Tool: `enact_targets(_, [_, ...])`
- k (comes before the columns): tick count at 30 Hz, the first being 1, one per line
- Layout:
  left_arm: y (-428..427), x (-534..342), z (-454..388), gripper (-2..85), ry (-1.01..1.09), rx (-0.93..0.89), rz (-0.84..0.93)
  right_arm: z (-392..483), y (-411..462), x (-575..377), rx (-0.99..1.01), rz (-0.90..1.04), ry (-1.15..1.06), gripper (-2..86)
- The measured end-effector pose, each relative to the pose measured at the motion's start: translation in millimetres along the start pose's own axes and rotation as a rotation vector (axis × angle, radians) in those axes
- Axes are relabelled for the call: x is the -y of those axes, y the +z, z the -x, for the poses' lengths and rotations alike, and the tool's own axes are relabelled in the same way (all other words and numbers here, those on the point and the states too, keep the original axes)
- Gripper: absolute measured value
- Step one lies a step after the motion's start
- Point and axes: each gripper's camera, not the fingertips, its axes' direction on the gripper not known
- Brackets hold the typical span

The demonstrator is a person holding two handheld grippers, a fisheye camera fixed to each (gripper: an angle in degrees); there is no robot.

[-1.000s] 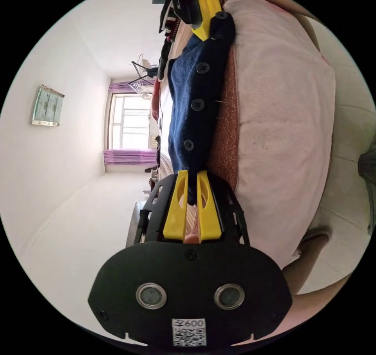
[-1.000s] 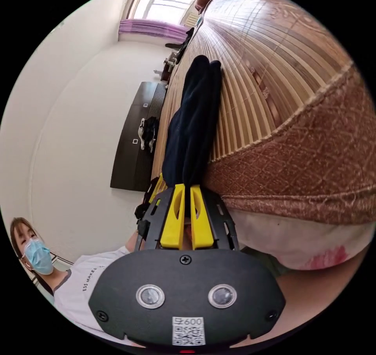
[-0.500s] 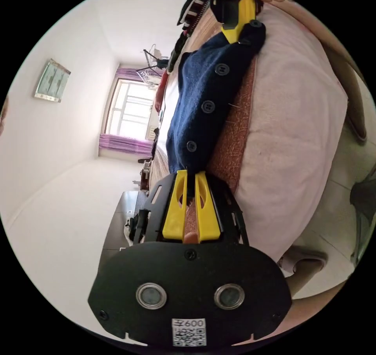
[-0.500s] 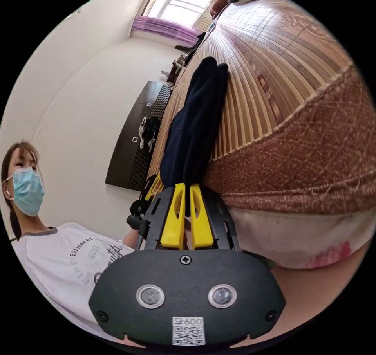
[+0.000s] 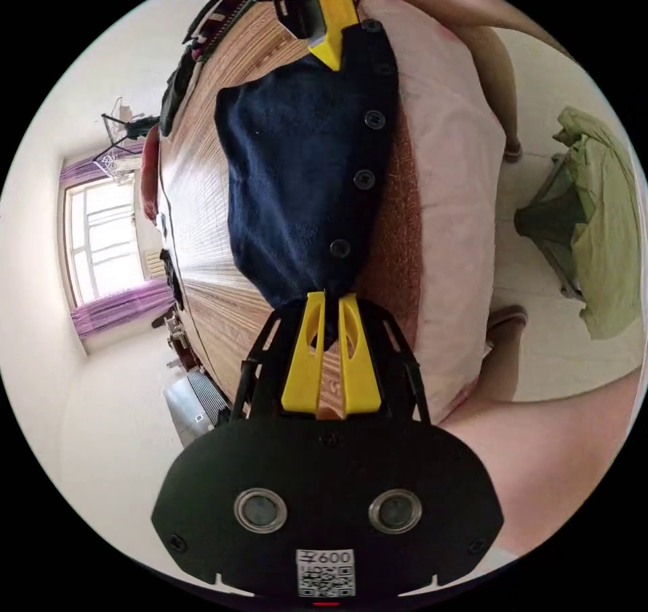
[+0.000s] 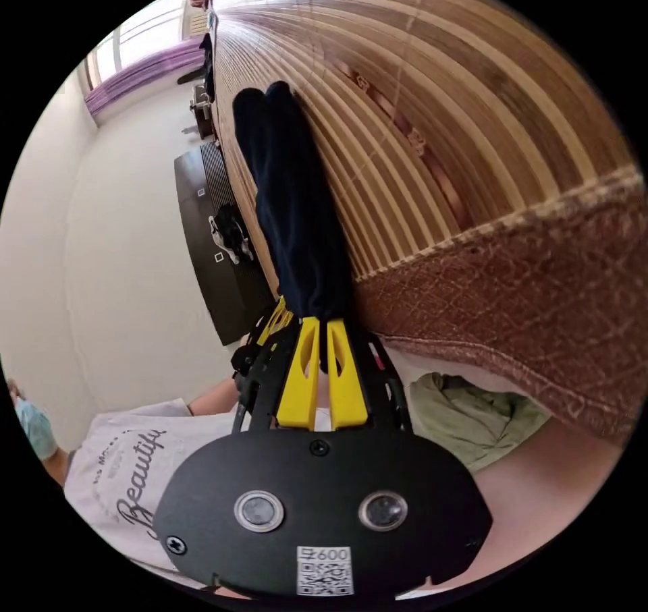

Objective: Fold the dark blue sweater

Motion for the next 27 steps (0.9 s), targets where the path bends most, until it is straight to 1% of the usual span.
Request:
enact_targets(1, [-25,-13,44,2.3,-0.024,-0.018,0.003,24,-20,1,0.014,0.017,0.008,-0.9])
enact_targets(2, [-39,-18,68,2.3,-0.041,-0.019,0.010,50,-45,1,0.057,0.015,0.022,-0.9])
enact_targets(3, [-68,-24,114,2.4,-0.076,-0.014,0.021,63,-59,0,0.085,0.001,0.033,-0.9])
enact_targets(4, [-82,-25,136,2.4,-0.091,-0.016,0.025,89,-86,2,0.128,-0.002,0.056,-0.9])
enact_targets(5, [-107,-26,179,2.5,-0.110,-0.015,0.032,119,-116,7,0.154,-0.003,0.042,-0.9])
enact_targets(7, [-149,-28,255,2.6,-0.136,-0.011,0.021,160,-162,18,0.148,-0.021,0.016,-0.9])
enact_targets(10, [-179,-29,320,2.6,-0.152,-0.004,-0.007,218,-236,42,0.167,-0.033,-0.011,-0.9])
enact_targets(13, [-216,-29,400,2.7,-0.163,0.058,-0.067,267,-303,60,0.213,-0.085,-0.047,-0.9])
enact_targets(15, [-230,-32,434,2.7,-0.198,0.069,-0.098,292,-337,67,0.197,-0.115,-0.072,-0.9])
enact_targets(17, [-239,-36,459,2.7,-0.215,0.056,-0.125,315,-369,72,0.132,-0.143,-0.076,-0.9])
enact_targets(19, [-246,-43,478,2.8,-0.205,0.048,-0.171,323,-388,72,0.096,-0.170,-0.060,-0.9])
enact_targets(21, [-247,-50,484,2.9,-0.169,0.058,-0.222,325,-405,69,0.111,-0.208,-0.023,-0.8])
enact_targets(23, [-246,-60,484,2.9,-0.123,0.113,-0.282,324,-429,70,0.174,-0.250,0.015,-0.8])
enact_targets(27, [-262,-72,514,3.0,-0.151,0.051,-0.316,324,-461,85,0.149,-0.262,0.053,-0.8])
